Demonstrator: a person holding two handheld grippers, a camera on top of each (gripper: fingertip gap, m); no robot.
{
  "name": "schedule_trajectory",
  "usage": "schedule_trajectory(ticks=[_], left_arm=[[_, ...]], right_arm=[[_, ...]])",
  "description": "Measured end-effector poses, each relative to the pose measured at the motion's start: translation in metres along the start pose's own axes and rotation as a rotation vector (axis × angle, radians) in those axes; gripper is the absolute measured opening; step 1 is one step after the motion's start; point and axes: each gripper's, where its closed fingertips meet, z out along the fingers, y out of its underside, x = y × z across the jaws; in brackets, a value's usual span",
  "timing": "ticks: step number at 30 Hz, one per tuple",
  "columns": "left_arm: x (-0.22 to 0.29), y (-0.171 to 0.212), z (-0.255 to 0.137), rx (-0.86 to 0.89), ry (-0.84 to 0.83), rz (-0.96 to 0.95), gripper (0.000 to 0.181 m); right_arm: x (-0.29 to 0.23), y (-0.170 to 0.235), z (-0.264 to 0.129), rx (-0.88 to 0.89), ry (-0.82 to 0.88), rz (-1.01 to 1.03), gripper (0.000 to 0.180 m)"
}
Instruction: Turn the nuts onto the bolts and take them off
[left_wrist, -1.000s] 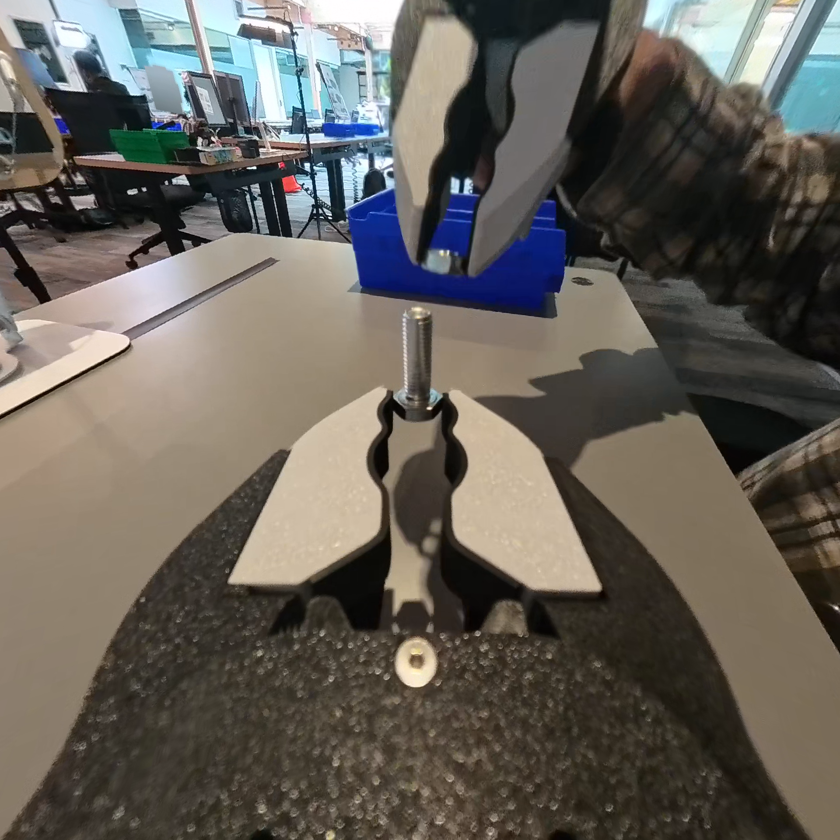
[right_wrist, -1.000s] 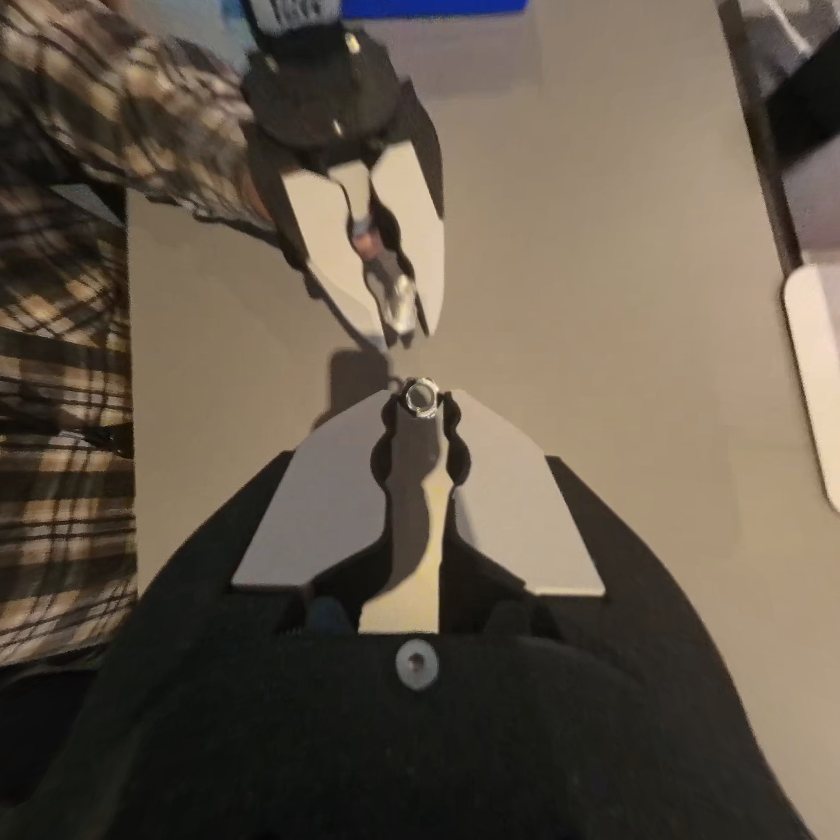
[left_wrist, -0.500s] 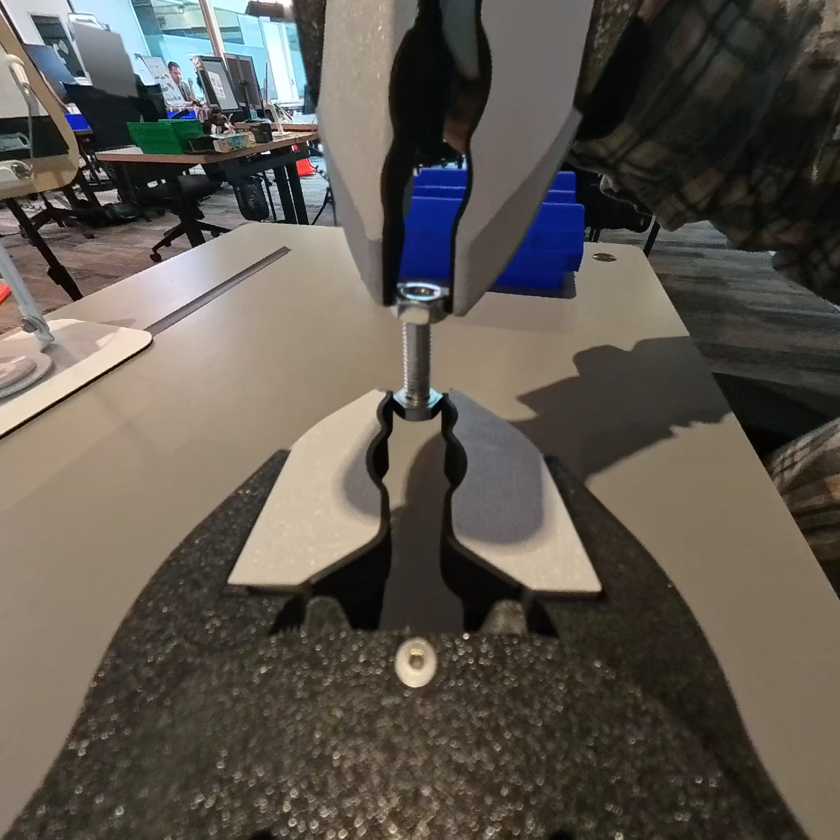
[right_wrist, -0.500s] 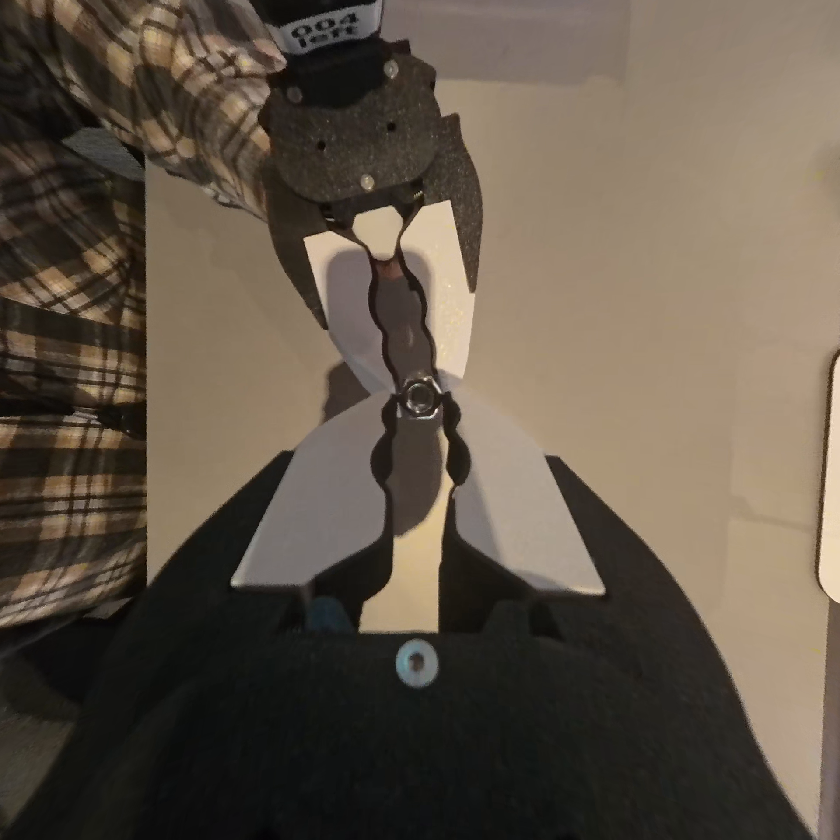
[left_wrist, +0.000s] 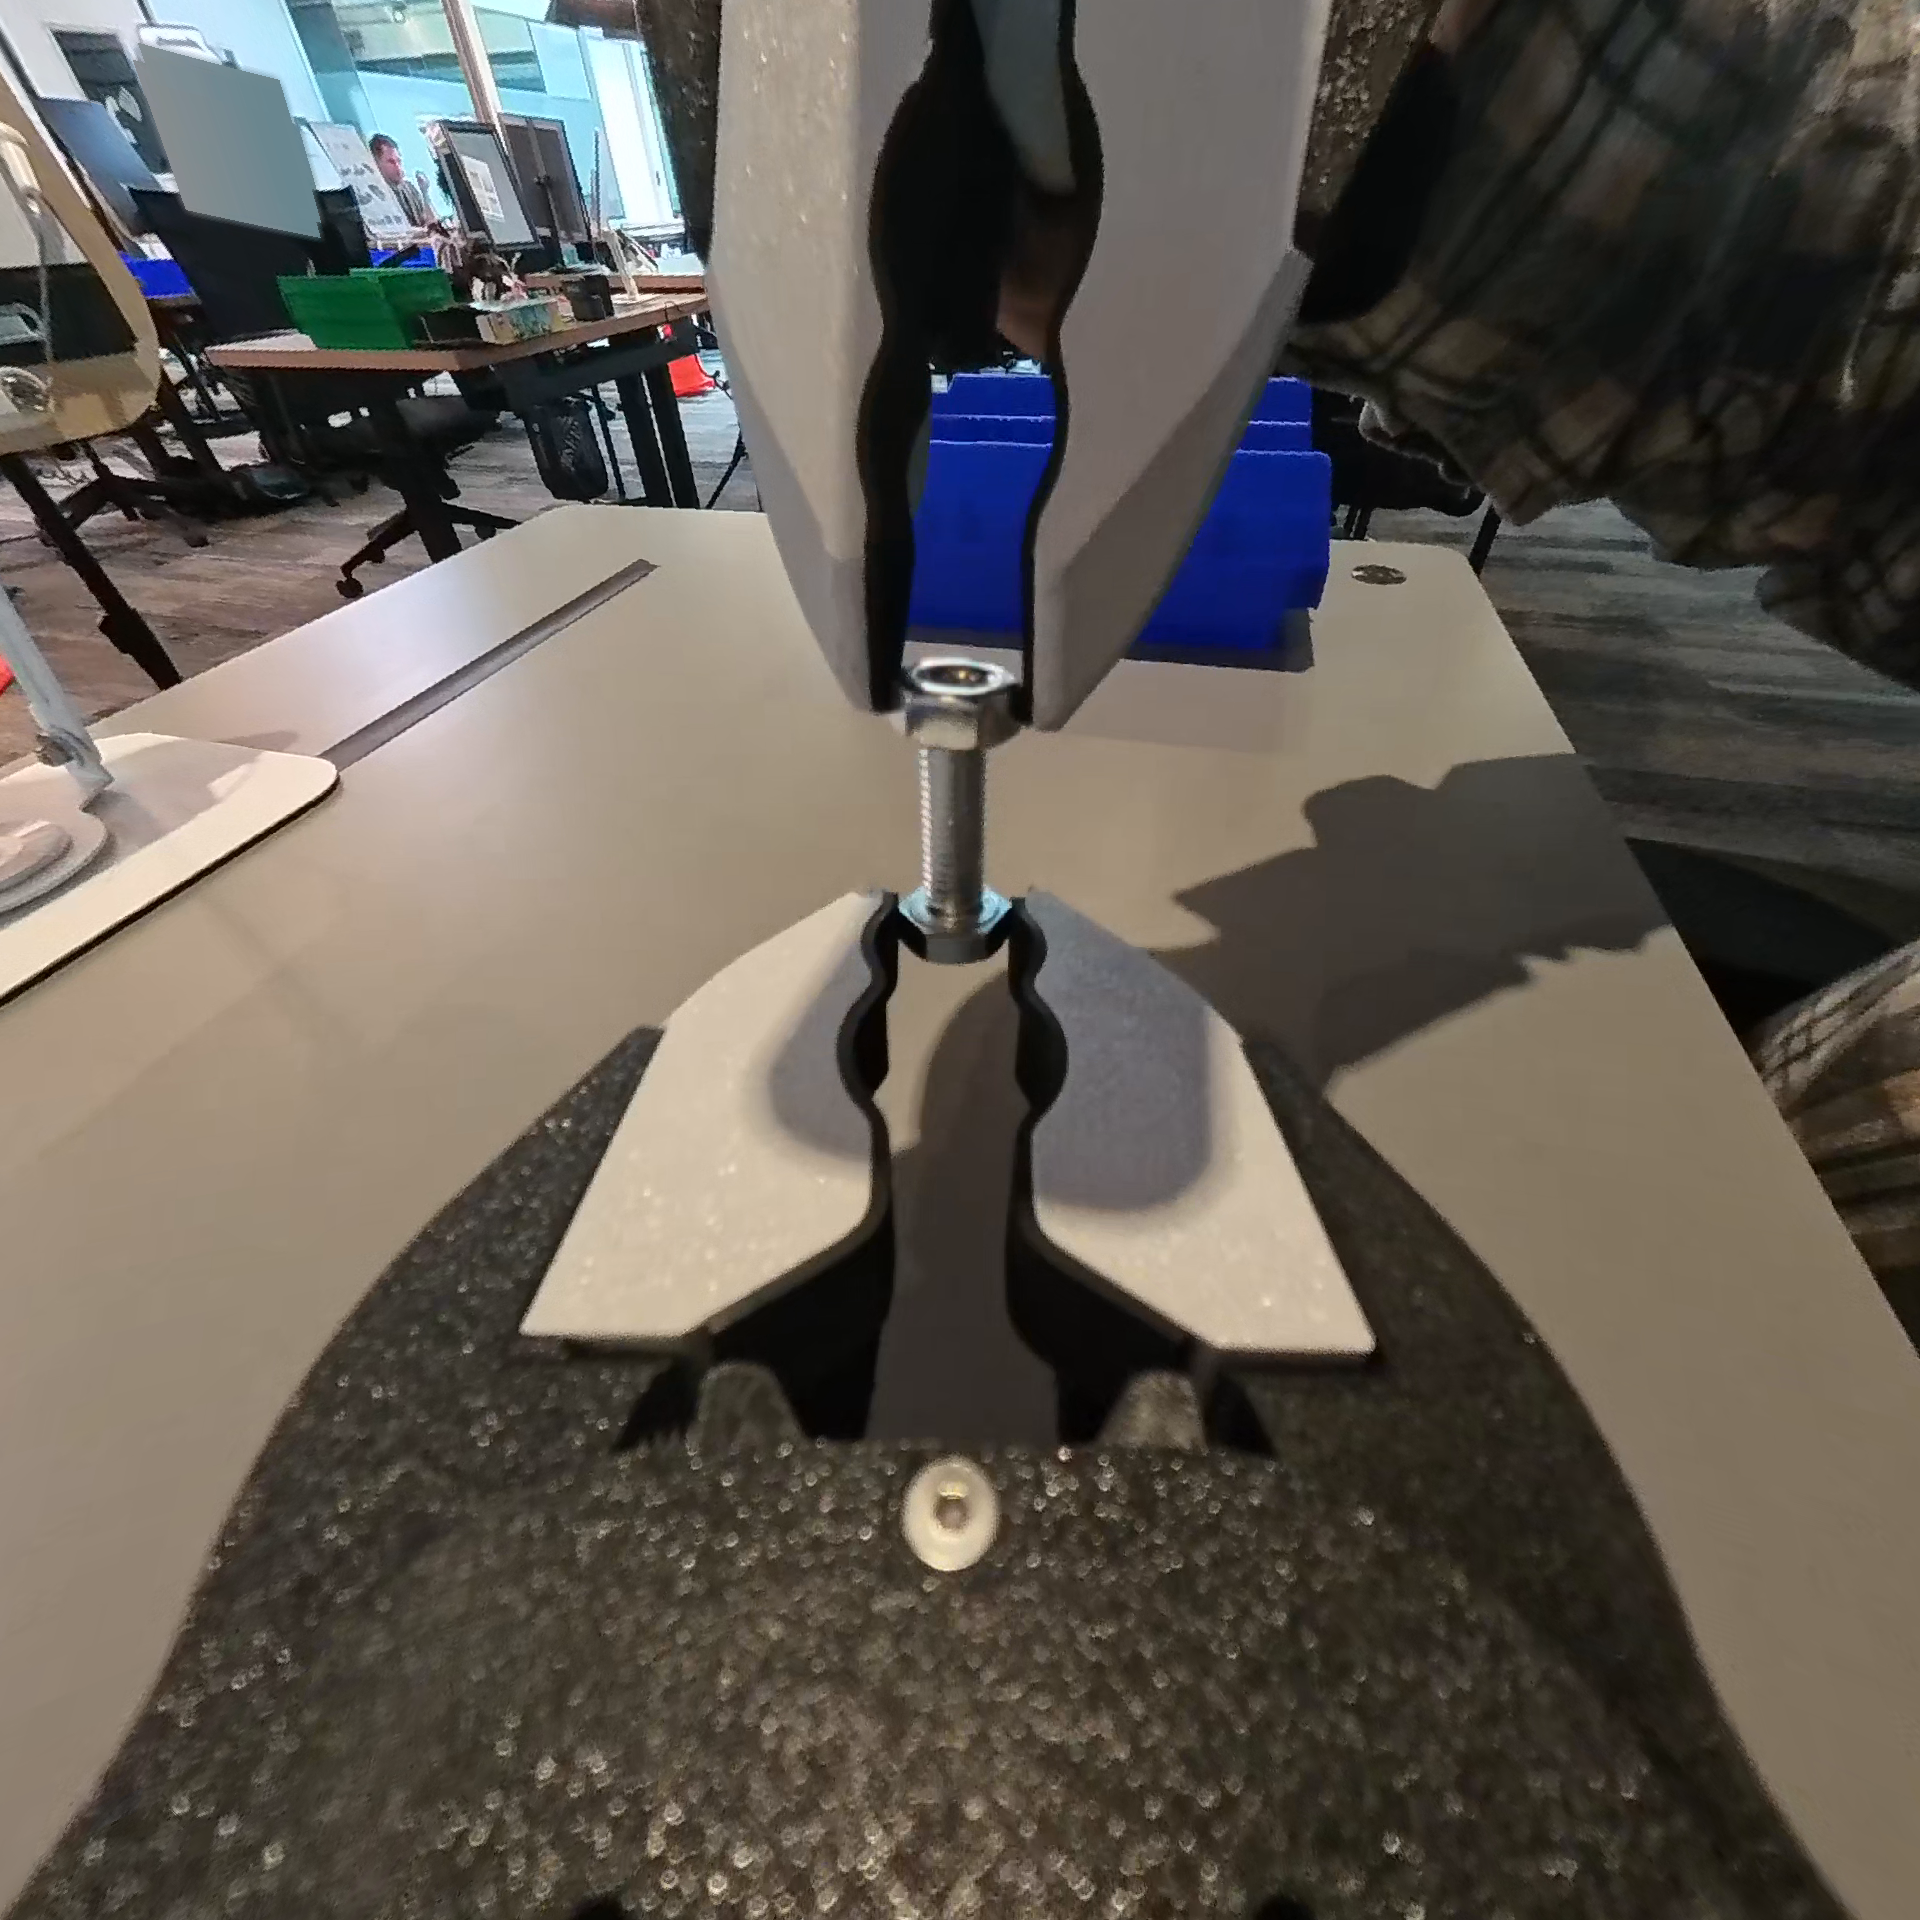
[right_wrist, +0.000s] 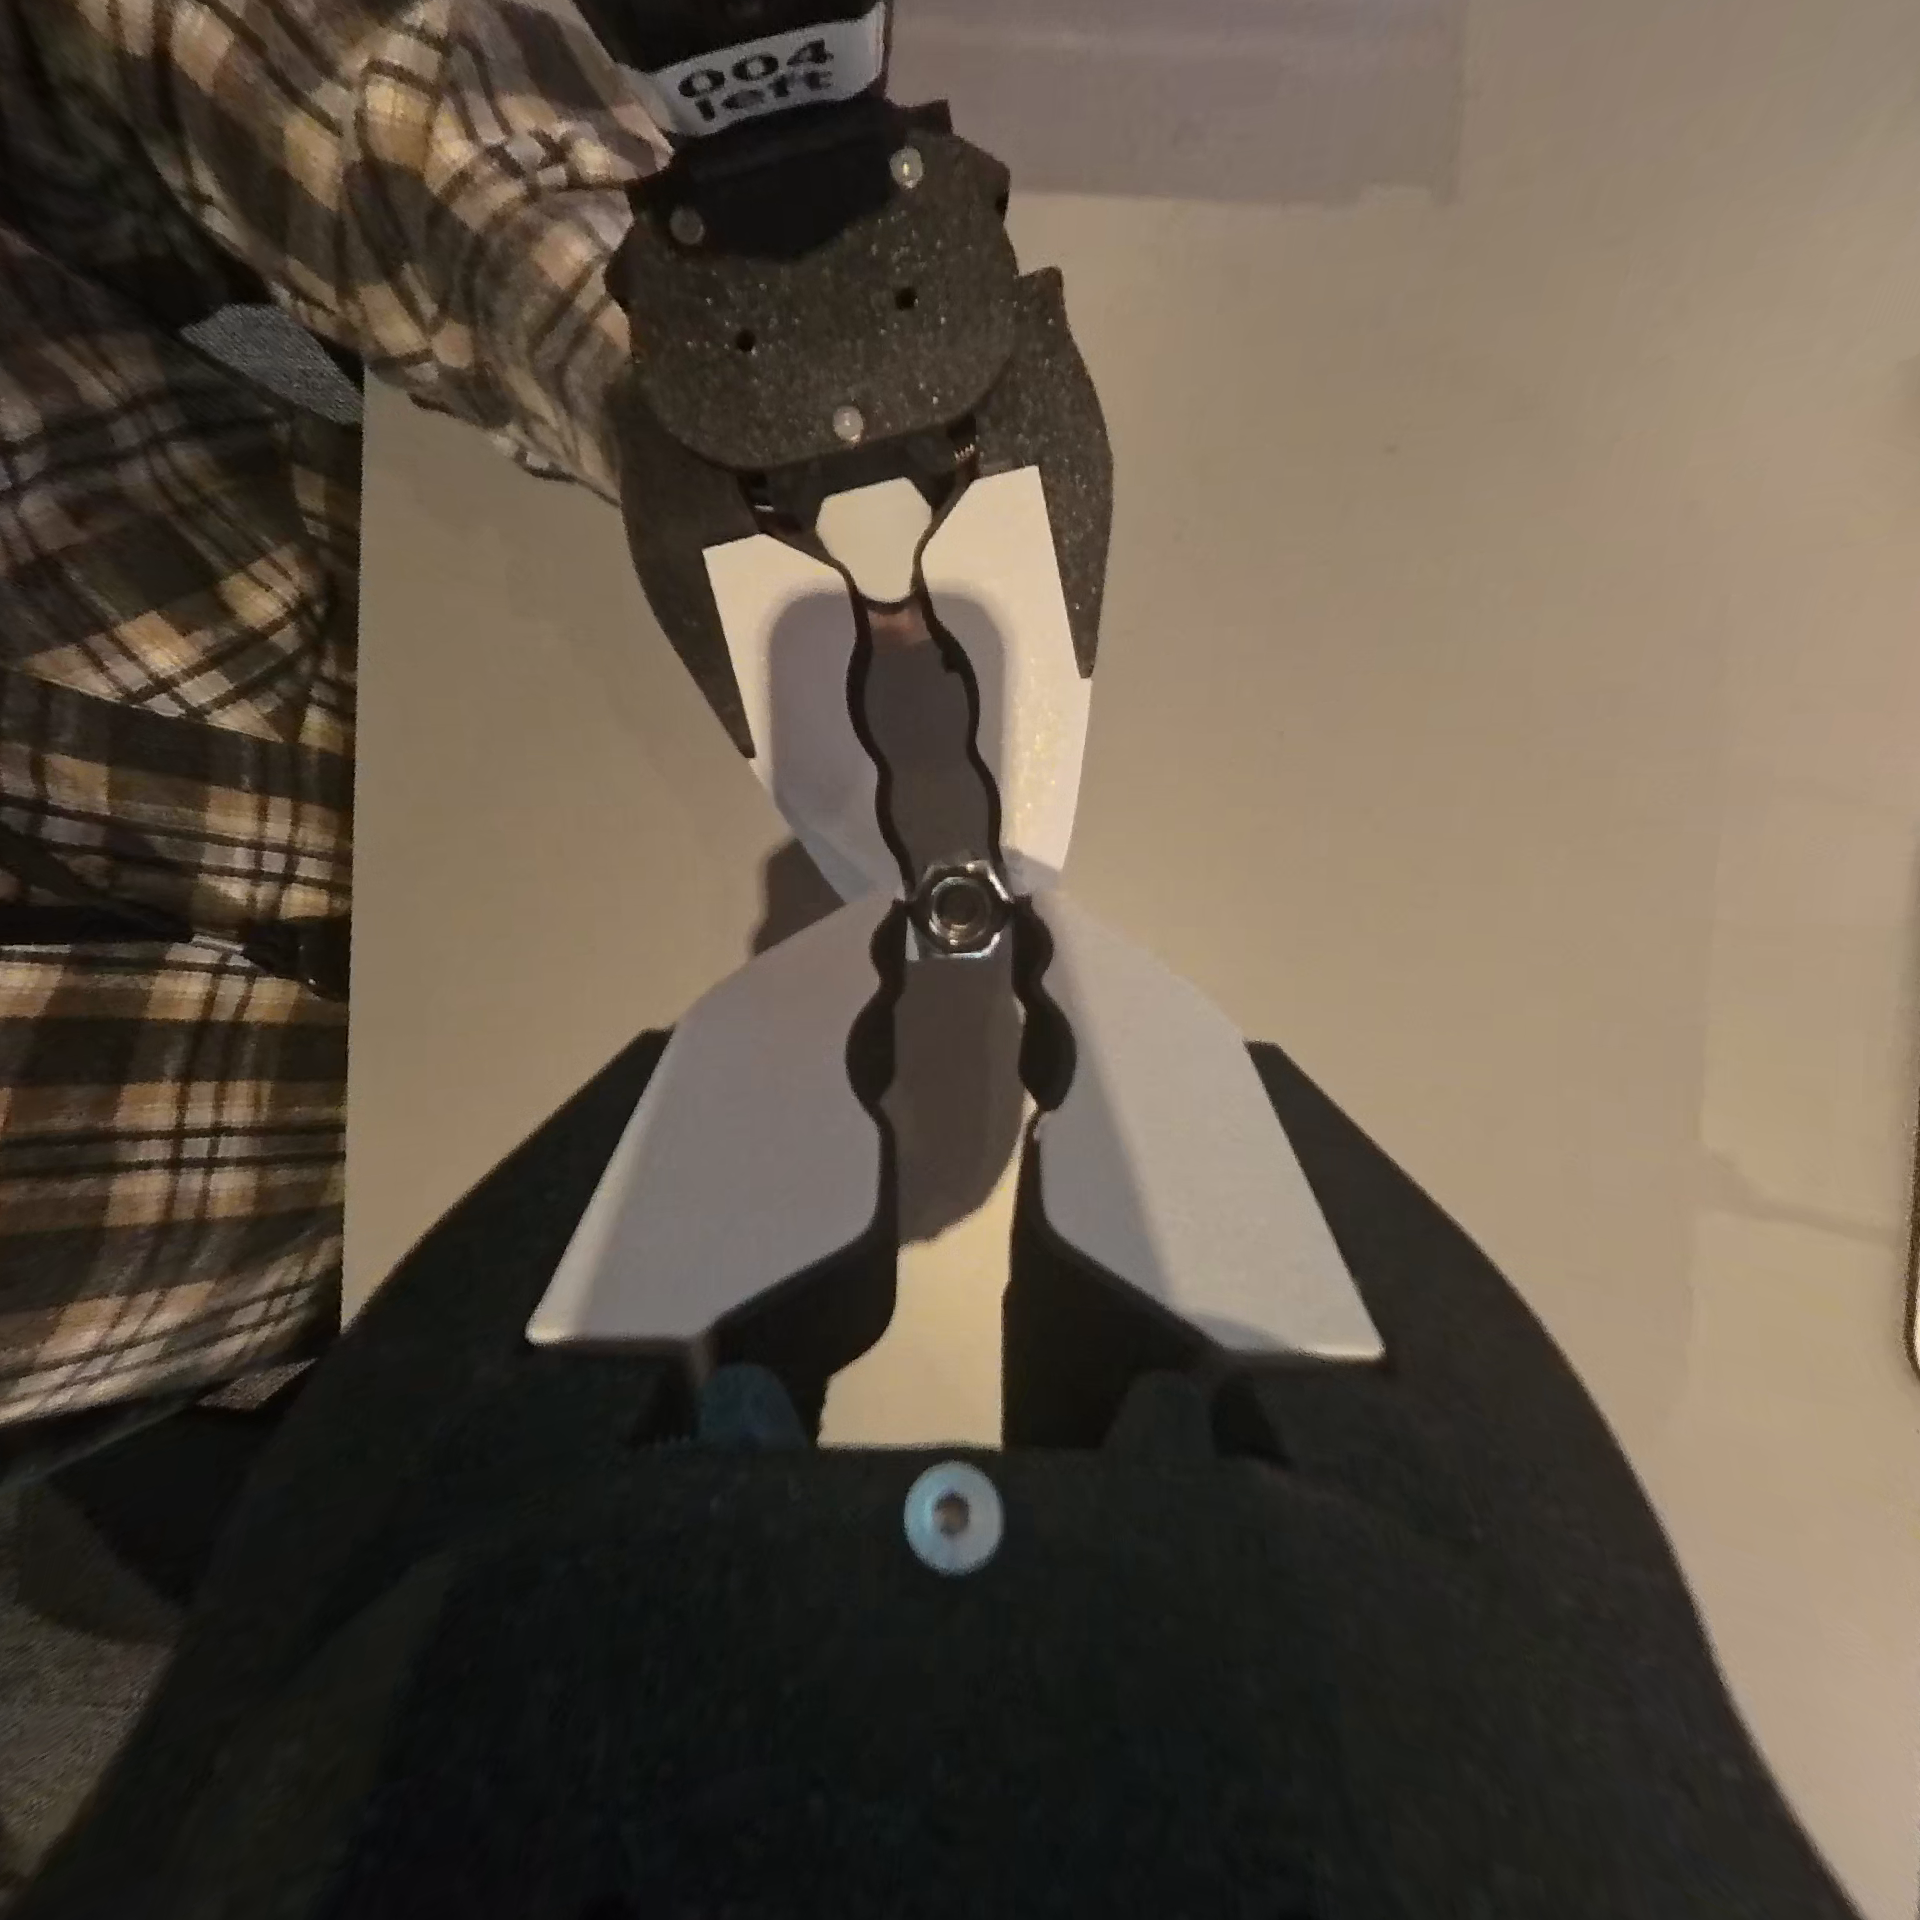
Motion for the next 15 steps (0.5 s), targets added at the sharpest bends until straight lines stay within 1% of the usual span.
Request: schedule_trajectory(ticks=[7, 15], left_arm=[[0.0012, 0.0003, 0.0006, -0.002, 0.01, -0.004, 0.02], [0.0009, -0.0009, -0.0002, 0.003, 0.007, -0.003, 0.02]], right_arm=[[-0.0002, 0.0017, 0.0004, -0.001, -0.002, 0.001, 0.019], [-0.0004, 0.001, 0.0023, 0.011, -0.002, 0.002, 0.025]])
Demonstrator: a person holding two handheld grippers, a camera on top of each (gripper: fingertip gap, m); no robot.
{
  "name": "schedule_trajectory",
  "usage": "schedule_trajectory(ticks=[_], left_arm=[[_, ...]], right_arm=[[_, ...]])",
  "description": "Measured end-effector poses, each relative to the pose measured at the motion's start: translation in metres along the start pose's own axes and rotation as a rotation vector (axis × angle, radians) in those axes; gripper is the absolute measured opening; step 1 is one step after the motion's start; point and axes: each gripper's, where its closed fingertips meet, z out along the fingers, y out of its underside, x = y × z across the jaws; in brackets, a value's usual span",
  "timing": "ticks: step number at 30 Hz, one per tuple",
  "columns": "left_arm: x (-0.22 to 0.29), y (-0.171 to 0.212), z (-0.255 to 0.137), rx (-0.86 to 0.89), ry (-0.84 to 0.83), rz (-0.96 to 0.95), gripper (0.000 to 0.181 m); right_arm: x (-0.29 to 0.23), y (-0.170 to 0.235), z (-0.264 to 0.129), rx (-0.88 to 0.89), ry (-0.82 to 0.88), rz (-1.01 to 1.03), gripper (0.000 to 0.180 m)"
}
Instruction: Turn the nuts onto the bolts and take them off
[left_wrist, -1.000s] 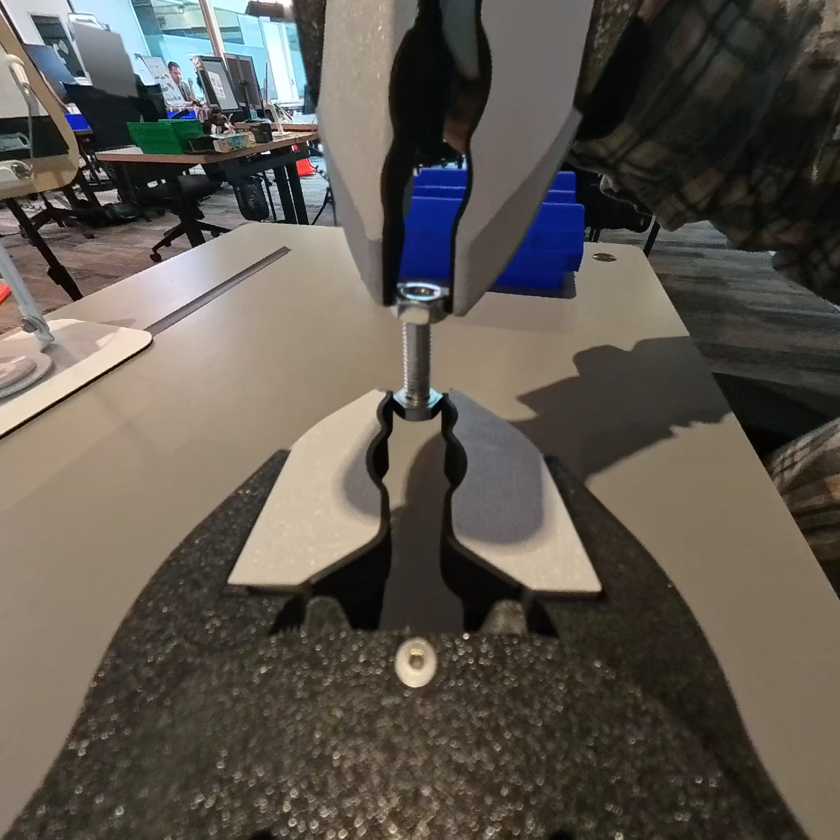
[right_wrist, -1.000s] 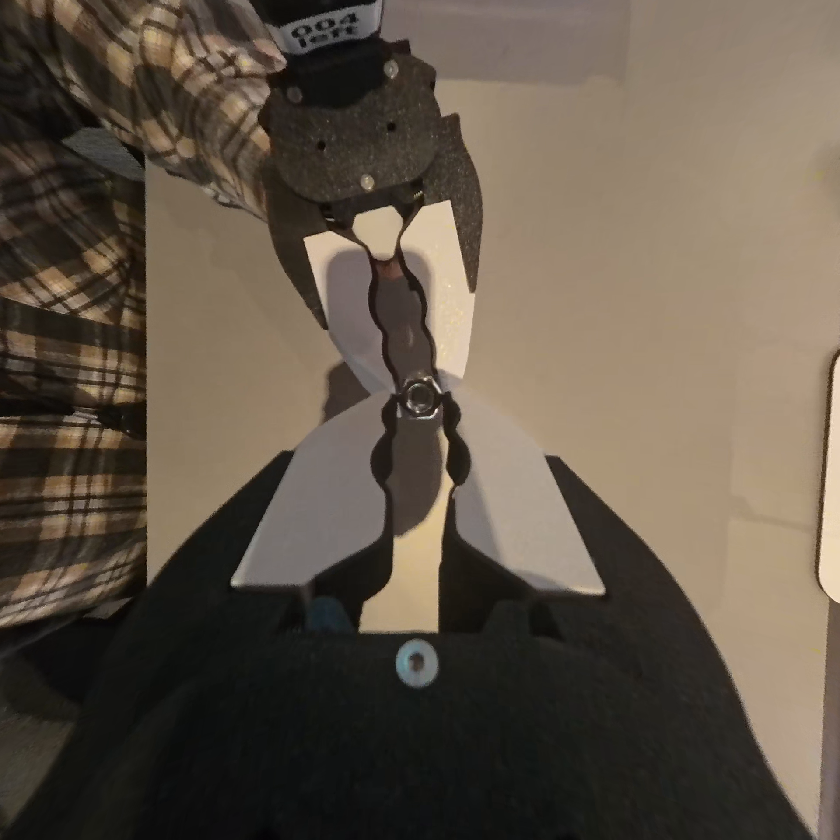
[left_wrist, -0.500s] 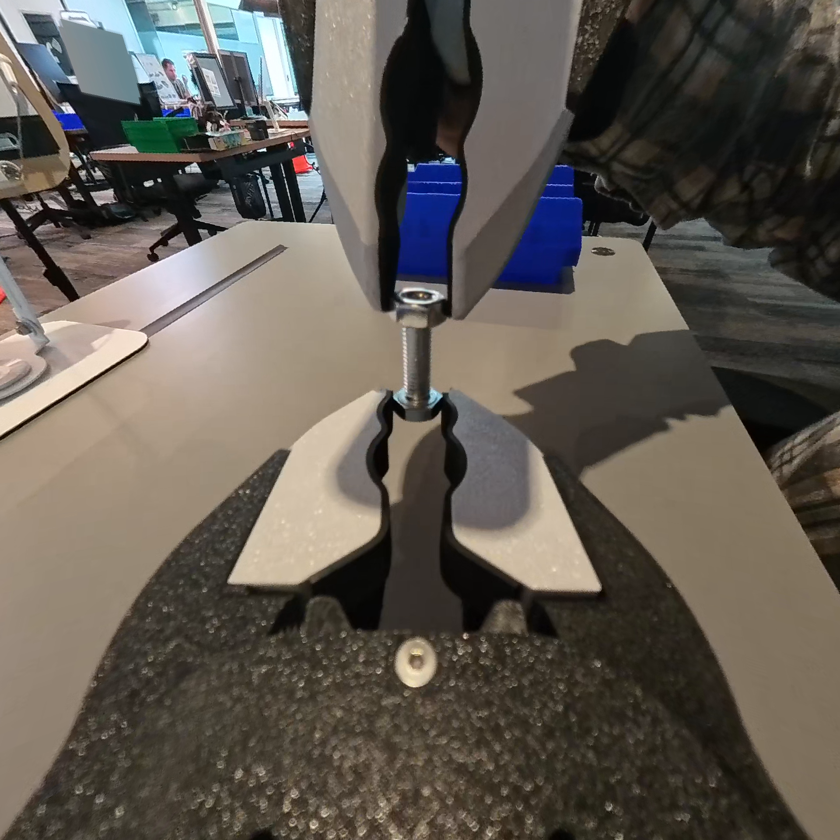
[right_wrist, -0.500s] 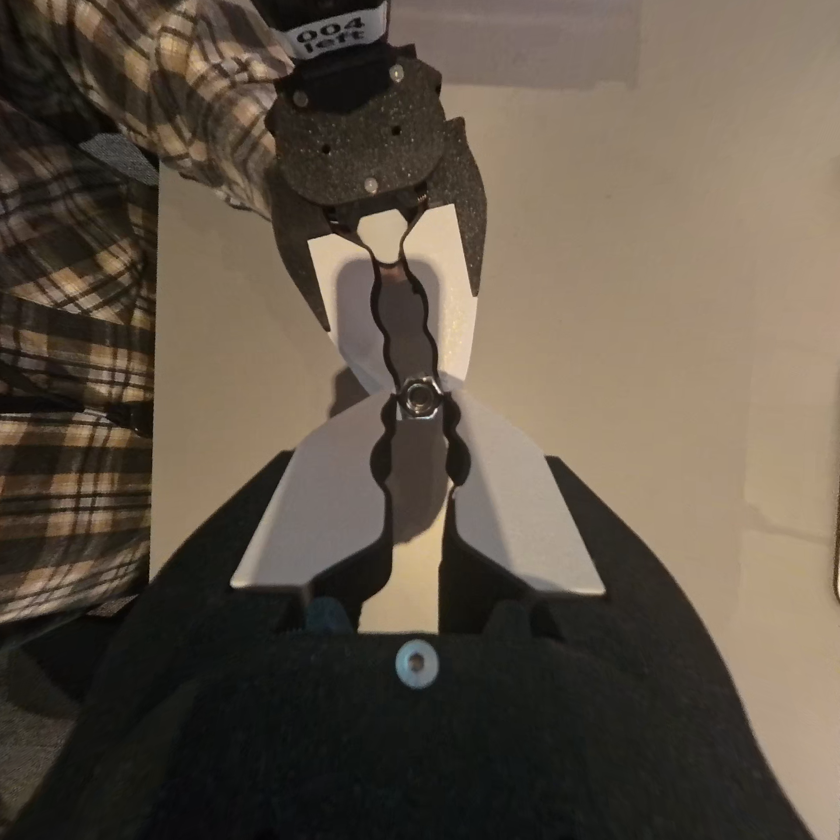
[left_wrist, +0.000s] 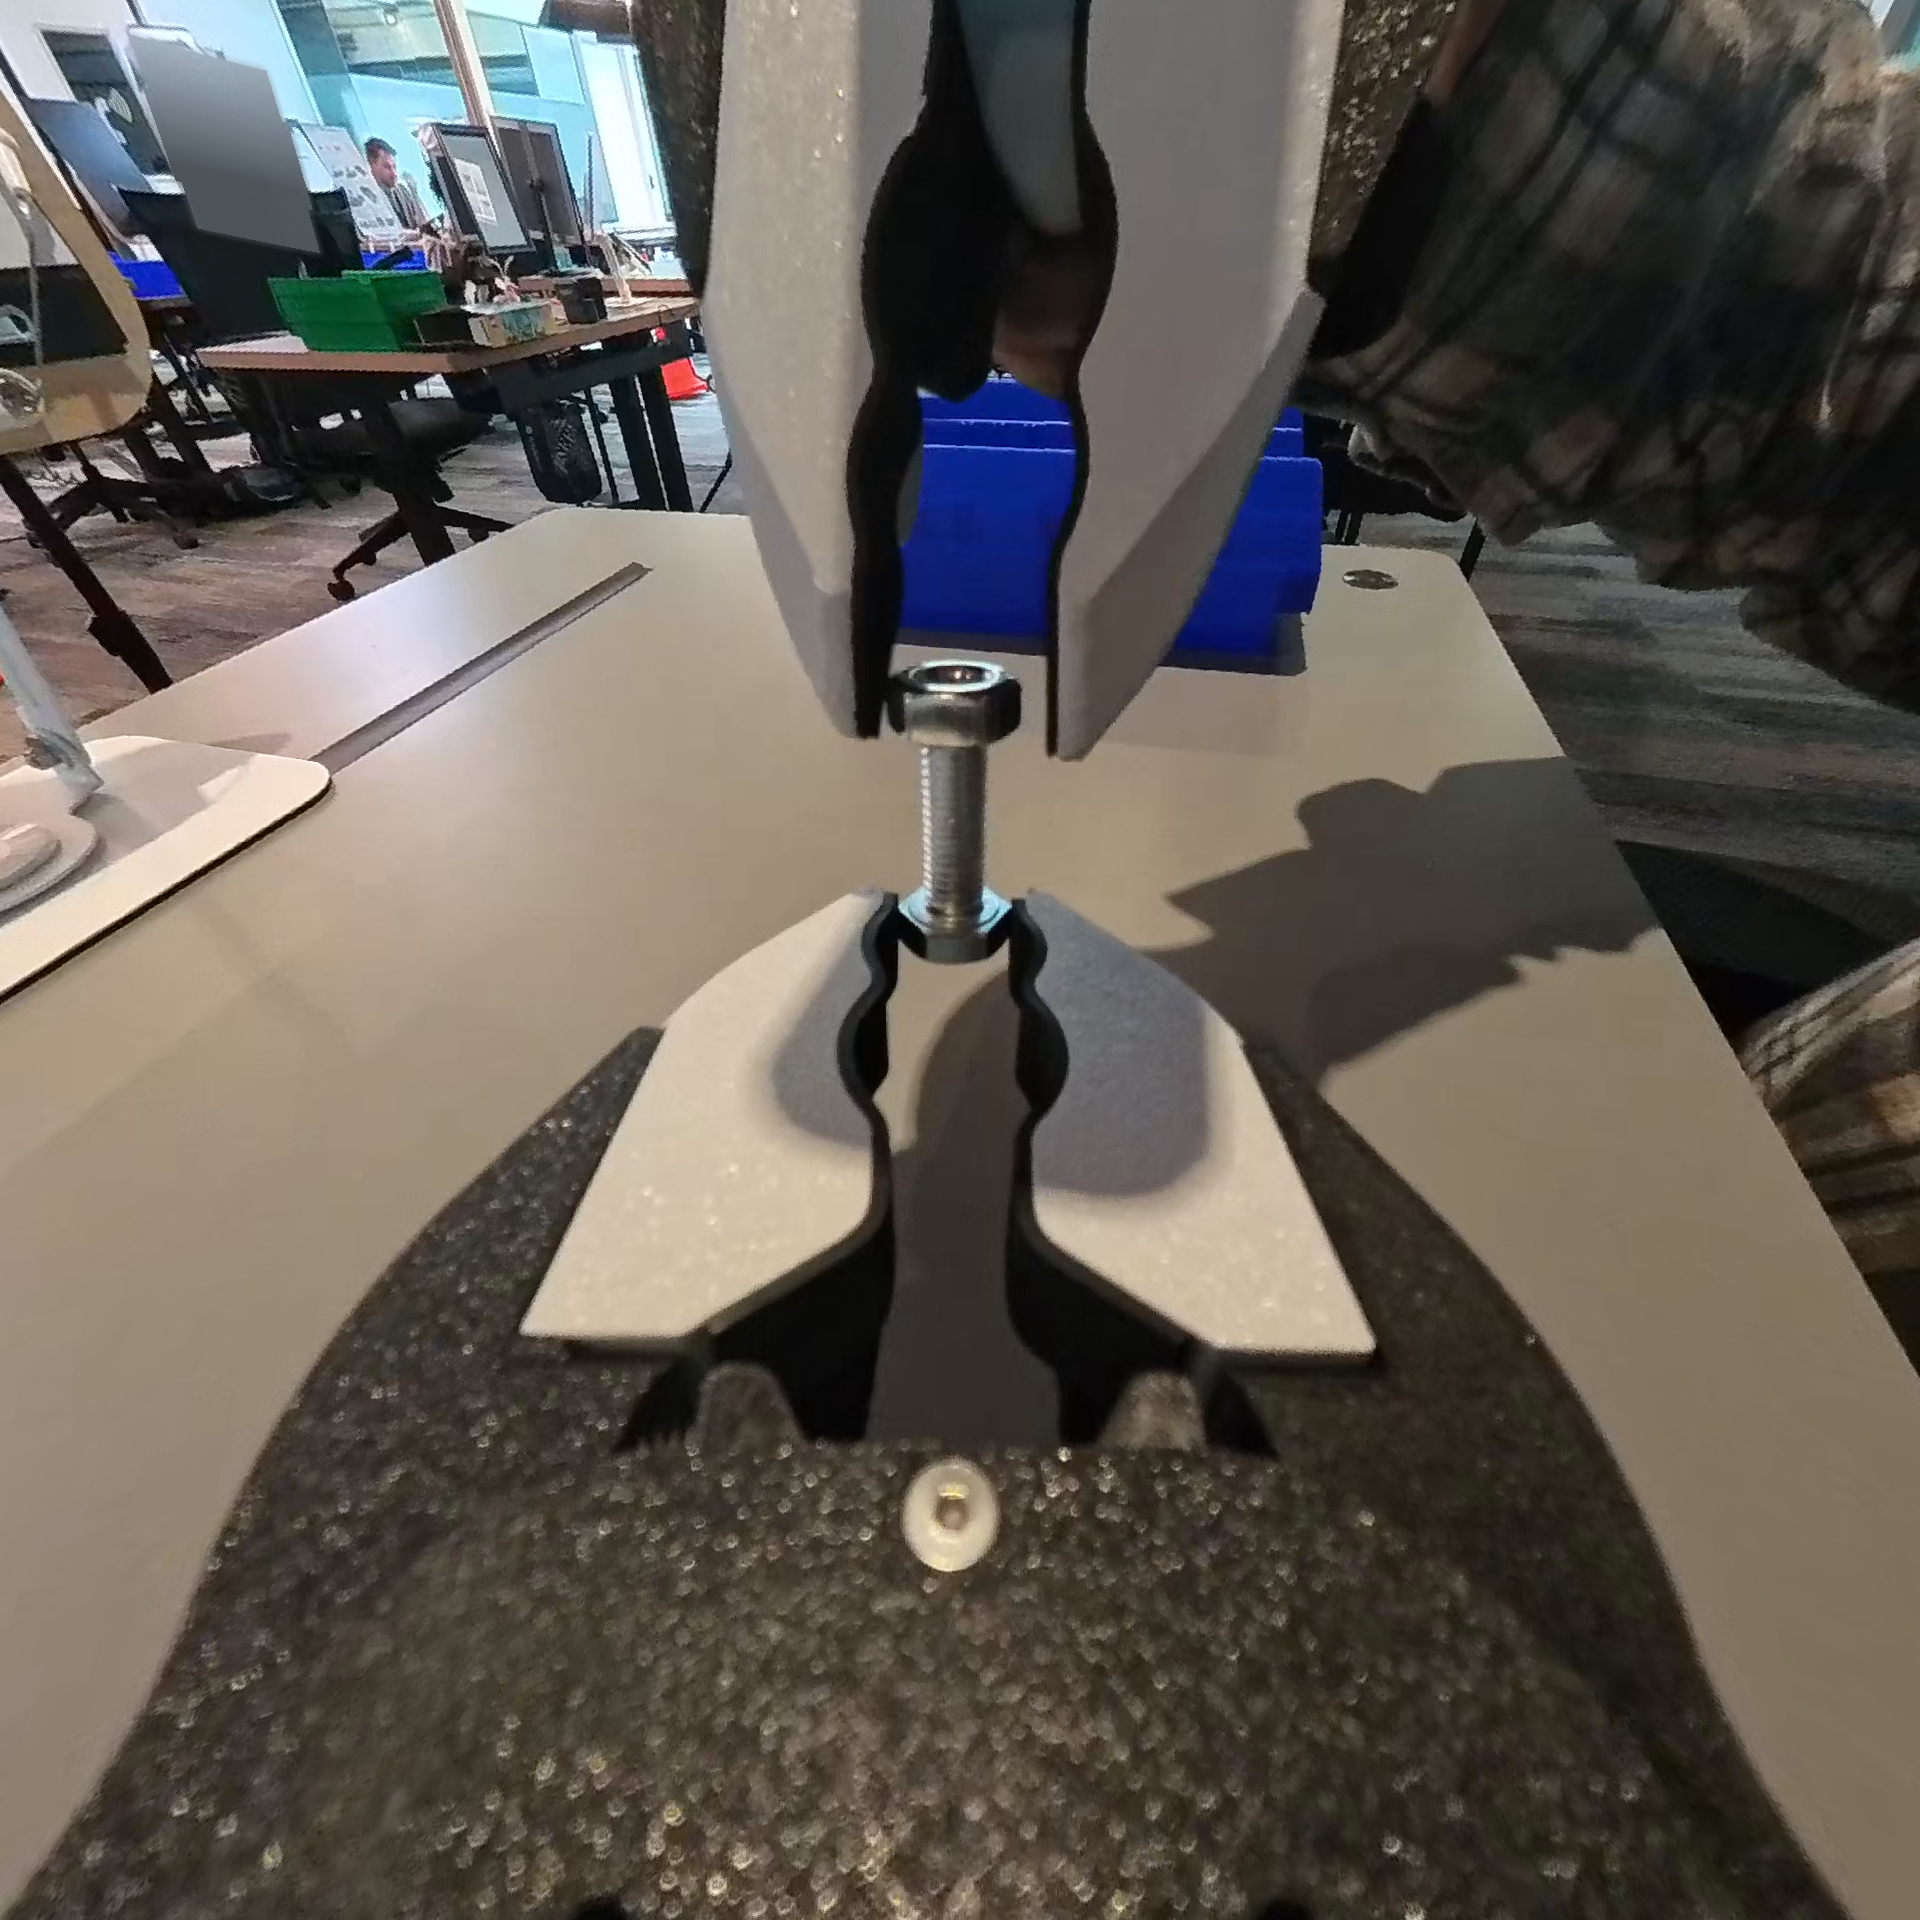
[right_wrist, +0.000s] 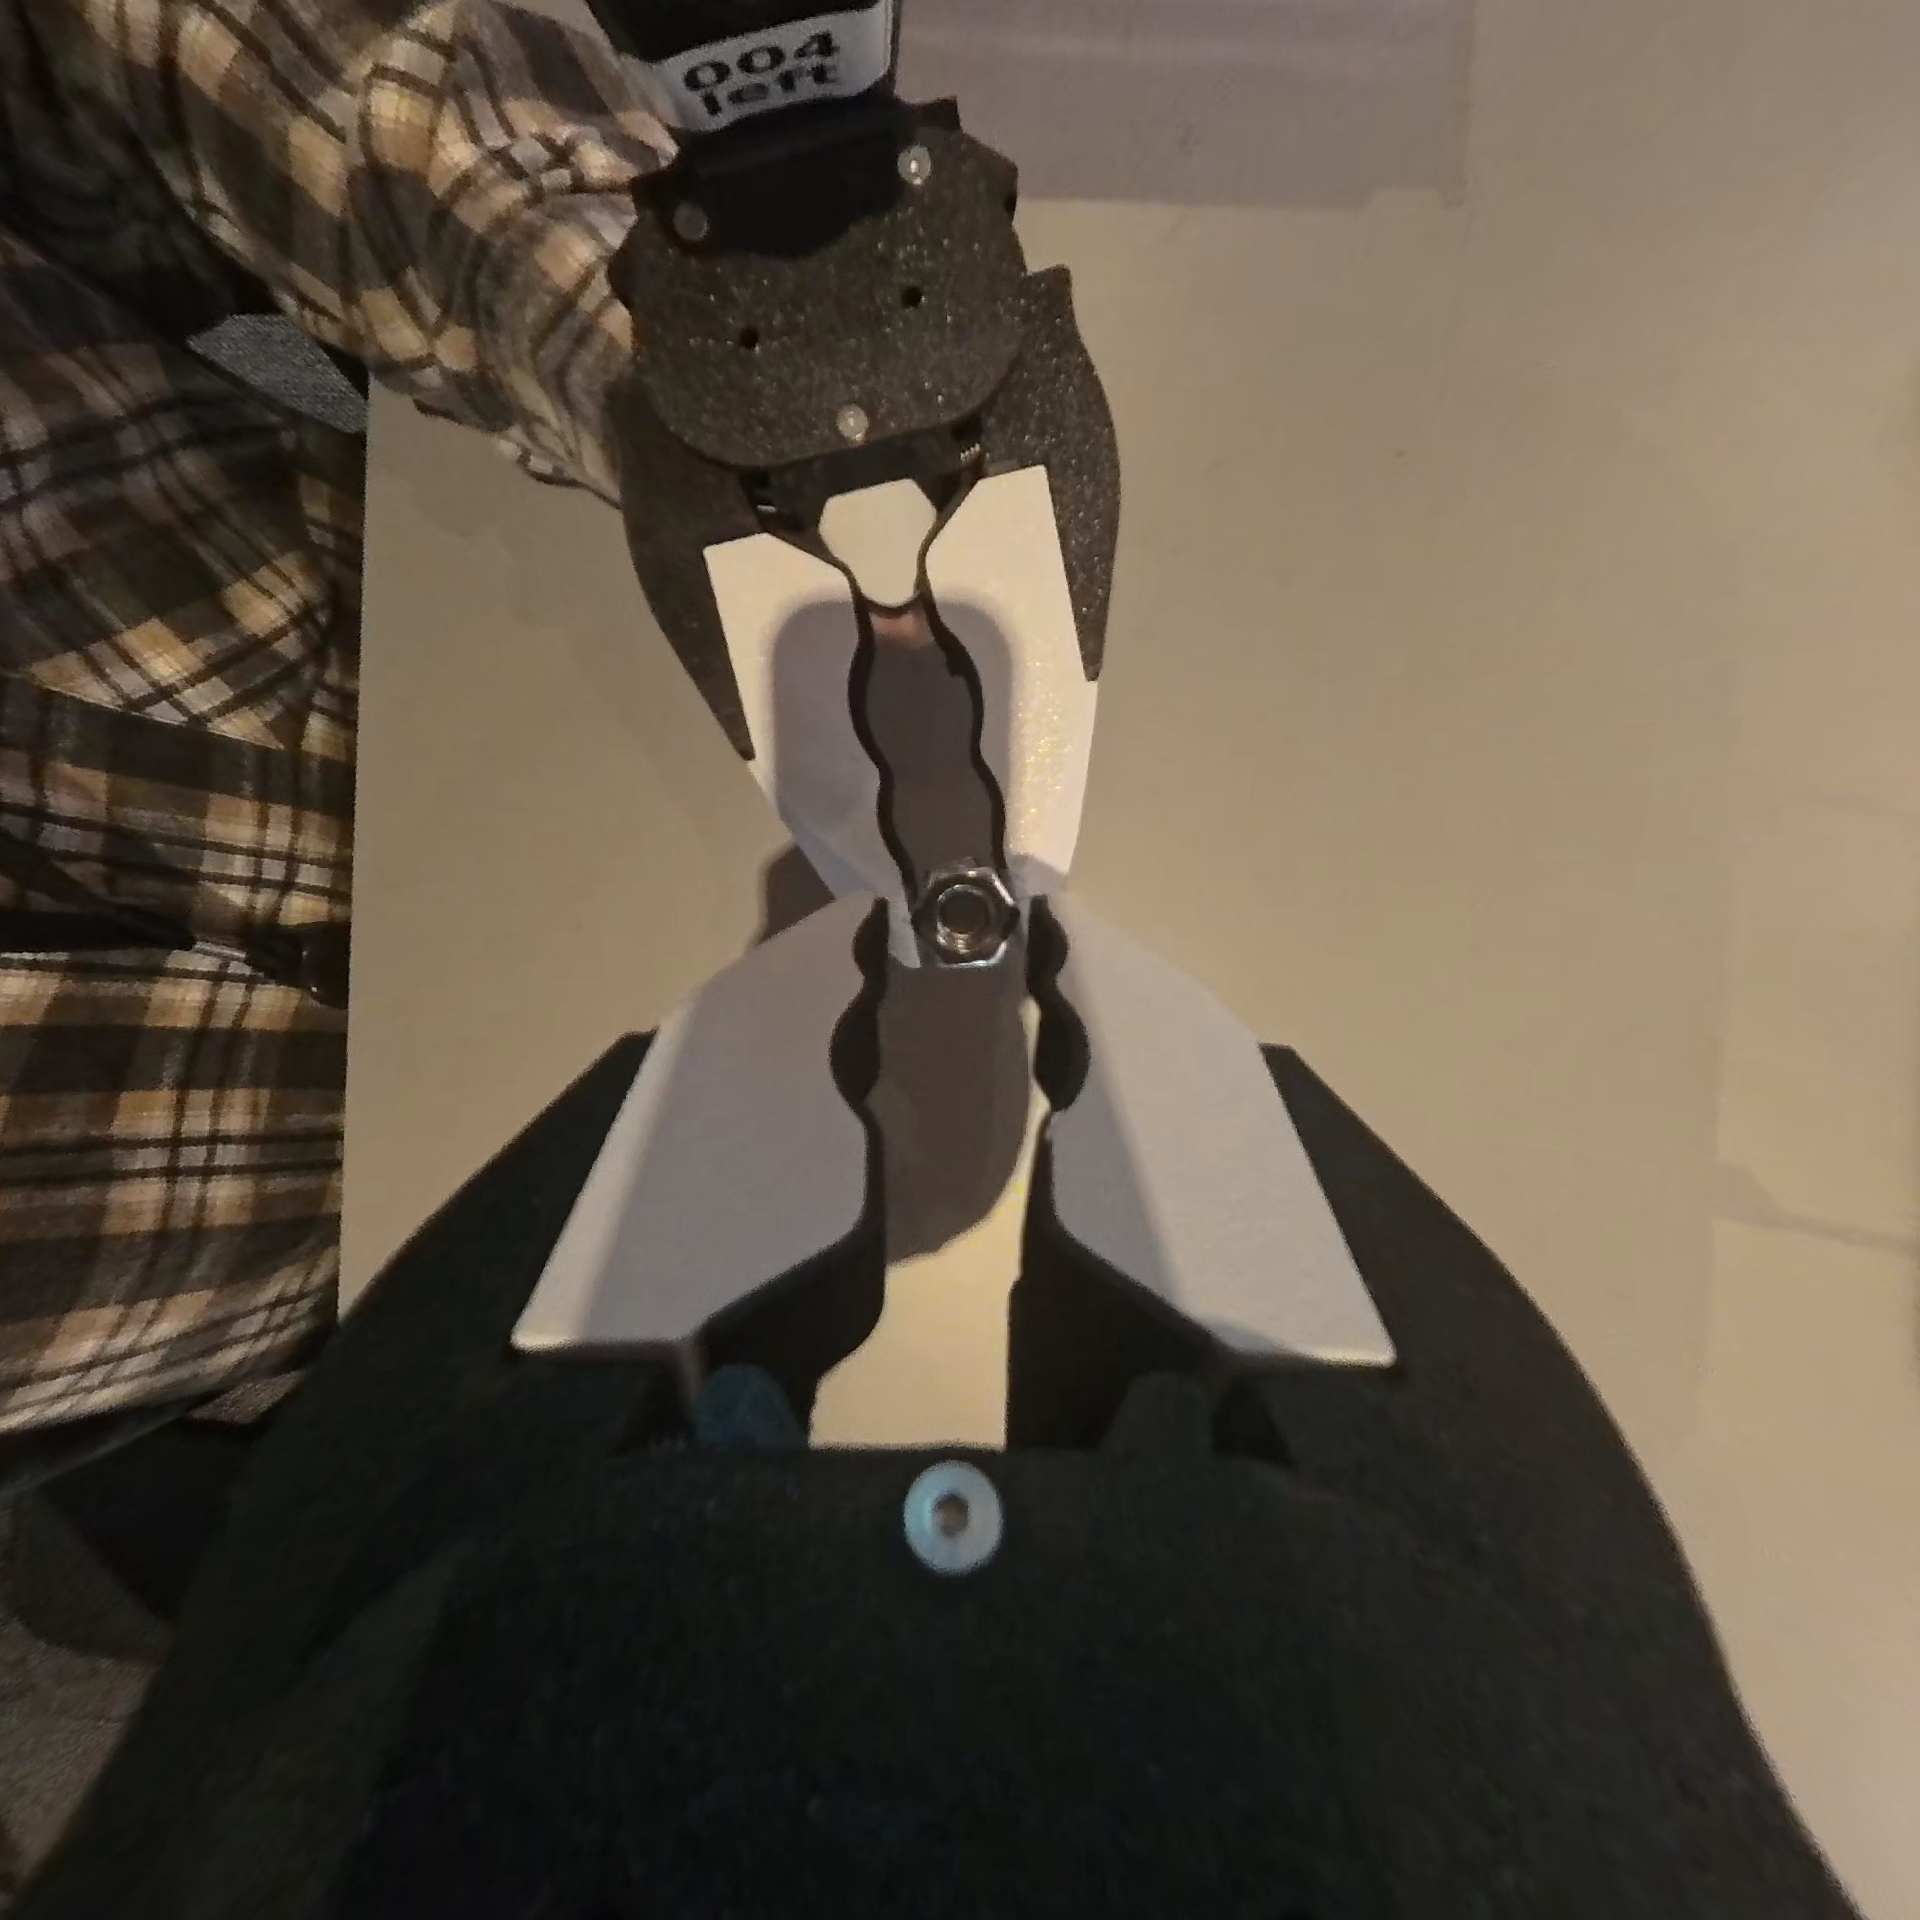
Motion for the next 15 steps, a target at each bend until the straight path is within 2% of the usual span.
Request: schedule_trajectory(ticks=[5, 7, 9, 11, 15], left_arm=[[-0.002, -0.001, -0.001, 0.005, -0.012, 0.001, 0.02], [-0.004, -0.002, -0.003, 0.014, -0.019, -0.003, 0.02], [-0.006, -0.005, -0.005, 0.03, -0.027, -0.01, 0.019], [-0.007, -0.008, -0.007, 0.05, -0.033, -0.021, 0.02], [-0.009, -0.012, -0.009, 0.078, -0.04, -0.037, 0.019]], right_arm=[[0.002, -0.002, -0.006, 0.027, 0.019, -0.001, 0.034], [0.005, -0.007, -0.015, 0.107, 0.054, 0.022, 0.045], [0.01, -0.016, -0.029, 0.295, 0.103, 0.083, 0.061], [0.015, -0.022, -0.044, 0.533, 0.116, 0.179, 0.088], [0.024, -0.021, -0.067, 0.964, 0.101, 0.345, 0.098]])
